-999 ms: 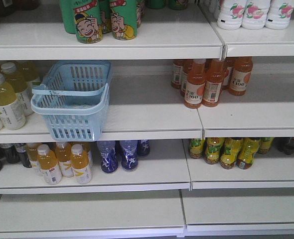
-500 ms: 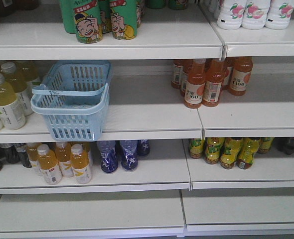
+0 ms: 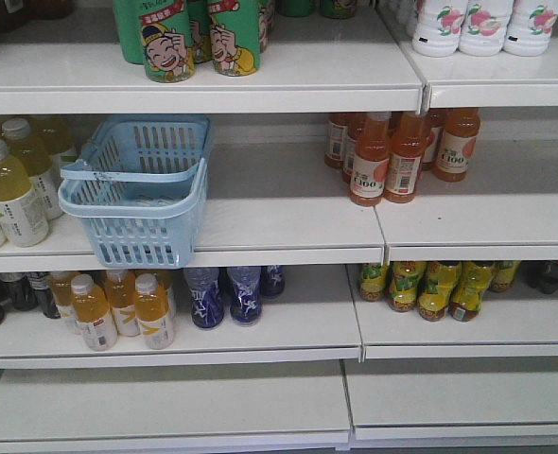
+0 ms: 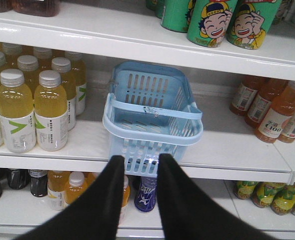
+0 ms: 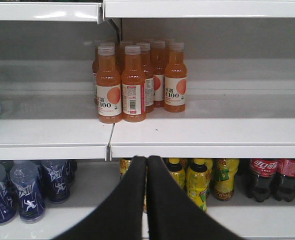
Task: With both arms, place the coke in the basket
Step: 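Move the left gripper toward the light-blue basket handle, then close the left gripper on the light-blue basket handle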
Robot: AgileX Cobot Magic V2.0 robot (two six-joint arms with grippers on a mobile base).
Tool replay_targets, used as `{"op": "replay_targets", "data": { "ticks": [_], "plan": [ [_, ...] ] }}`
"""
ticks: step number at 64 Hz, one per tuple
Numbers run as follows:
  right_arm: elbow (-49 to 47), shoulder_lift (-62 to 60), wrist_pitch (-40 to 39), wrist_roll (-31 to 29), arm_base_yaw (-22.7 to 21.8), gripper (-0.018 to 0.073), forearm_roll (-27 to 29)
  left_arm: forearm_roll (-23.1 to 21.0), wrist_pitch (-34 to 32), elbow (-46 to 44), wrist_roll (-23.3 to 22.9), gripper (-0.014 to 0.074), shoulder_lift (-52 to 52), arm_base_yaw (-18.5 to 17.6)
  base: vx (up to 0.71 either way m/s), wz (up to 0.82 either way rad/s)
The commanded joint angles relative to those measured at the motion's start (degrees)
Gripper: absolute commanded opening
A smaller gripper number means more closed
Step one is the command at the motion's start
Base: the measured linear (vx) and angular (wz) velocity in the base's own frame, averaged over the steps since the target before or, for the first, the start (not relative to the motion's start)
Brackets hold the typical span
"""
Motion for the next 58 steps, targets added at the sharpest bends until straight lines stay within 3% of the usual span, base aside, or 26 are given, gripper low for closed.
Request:
{"op": "replay_targets", "data": {
  "ticks": [1,6,13,20,24,34,49,58],
  "plan": [
    [0.7,-1.0,-4.5,-0.2,0.0,-0.0009,-0.6,-0.8,-4.3,-1.9,0.1,0.0351,0.3,-0.2,0.0,0.0],
    [0.7,-1.0,-4.5,-0.2,0.0,-0.0009,-0.6,-0.8,-4.1,-1.9,0.7,0.0456,0.3,-0.2,0.0,0.0],
    [0.7,-1.0,-4.5,-0.2,0.0,-0.0009,-0.6,-0.8,-4.1,-1.9,5.1,0.0584,0.3,-0.2,0.0,0.0],
    [0.7,-1.0,-4.5,-0.2,0.0,-0.0009,-0.6,-1.5,-4.2,-1.9,5.7,0.0629,0.3,-0.2,0.0,0.0],
    [0.7,-1.0,-4.5,-0.2,0.0,-0.0009,-0.6,-4.5,-4.8,-1.9,5.1,0.0626,0.9,-0.2,0.0,0.0],
    [0.7,-1.0,-4.5,-0.2,0.0,-0.0009,-0.6,-21.3,-6.3,-1.9,5.6,0.0588,5.7,-0.2,0.0,0.0],
    [0.7,-1.0,-4.4,-0.2,0.0,-0.0009,-0.6,-59.3,-8.4,-1.9,5.6,0.0533,17.6,-0.2,0.0,0.0],
    [0.7,-1.0,-4.4,-0.2,0.0,-0.0009,-0.6,-72.8,-10.8,-1.9,6.3,0.0522,23.3,-0.2,0.0,0.0]
  ]
}}
